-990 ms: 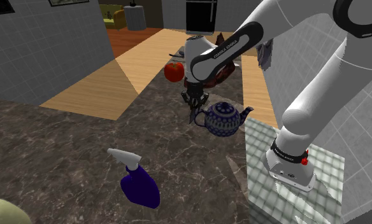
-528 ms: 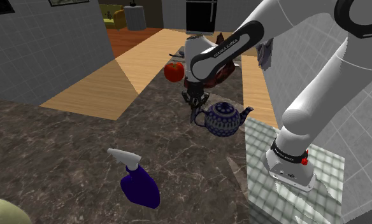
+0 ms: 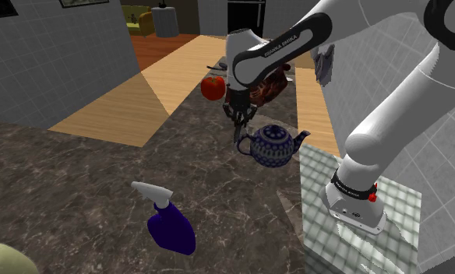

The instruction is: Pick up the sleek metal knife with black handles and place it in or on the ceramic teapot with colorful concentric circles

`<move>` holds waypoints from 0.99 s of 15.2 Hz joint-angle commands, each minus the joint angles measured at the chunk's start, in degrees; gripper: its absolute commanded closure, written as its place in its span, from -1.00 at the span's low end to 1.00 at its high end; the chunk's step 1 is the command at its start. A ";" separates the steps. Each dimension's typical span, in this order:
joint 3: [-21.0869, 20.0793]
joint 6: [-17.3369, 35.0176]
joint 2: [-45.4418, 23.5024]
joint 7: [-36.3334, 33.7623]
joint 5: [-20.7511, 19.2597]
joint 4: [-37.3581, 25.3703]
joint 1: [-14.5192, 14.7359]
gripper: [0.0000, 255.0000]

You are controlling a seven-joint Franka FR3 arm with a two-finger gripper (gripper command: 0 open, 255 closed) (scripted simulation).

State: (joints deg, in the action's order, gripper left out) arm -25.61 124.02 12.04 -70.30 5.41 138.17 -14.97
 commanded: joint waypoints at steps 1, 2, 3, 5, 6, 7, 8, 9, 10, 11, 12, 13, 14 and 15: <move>0.13 -1.69 0.82 0.15 0.28 -0.89 0.10 1.00; 0.24 -2.52 1.25 0.27 0.41 -1.32 0.12 1.00; 0.35 -3.35 1.66 0.39 0.52 -1.77 0.14 1.00; 0.56 -5.01 2.42 0.60 0.71 -2.69 0.17 1.00; 0.67 -5.83 2.79 0.70 0.80 -3.18 0.19 1.00; 0.78 -6.65 3.13 0.79 0.87 -3.67 0.20 1.00; 0.88 -7.47 3.46 0.87 0.94 -4.17 0.20 1.00; 0.99 -8.29 3.77 0.95 1.00 -4.69 0.21 1.00; 1.09 -9.10 4.07 1.03 1.05 -5.22 0.22 1.00; 1.19 -9.91 4.36 1.10 1.10 -5.75 0.21 1.00; 1.30 -10.71 4.63 1.16 1.14 -6.31 0.21 1.00; 1.40 -11.52 4.88 1.22 1.17 -6.87 0.21 1.00; 1.49 -12.32 5.12 1.28 1.20 -7.44 0.20 1.00; 1.59 -13.12 5.34 1.33 1.22 -8.02 0.20 1.00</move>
State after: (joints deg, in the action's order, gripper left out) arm -24.11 111.82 17.12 -69.02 6.60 130.79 -14.77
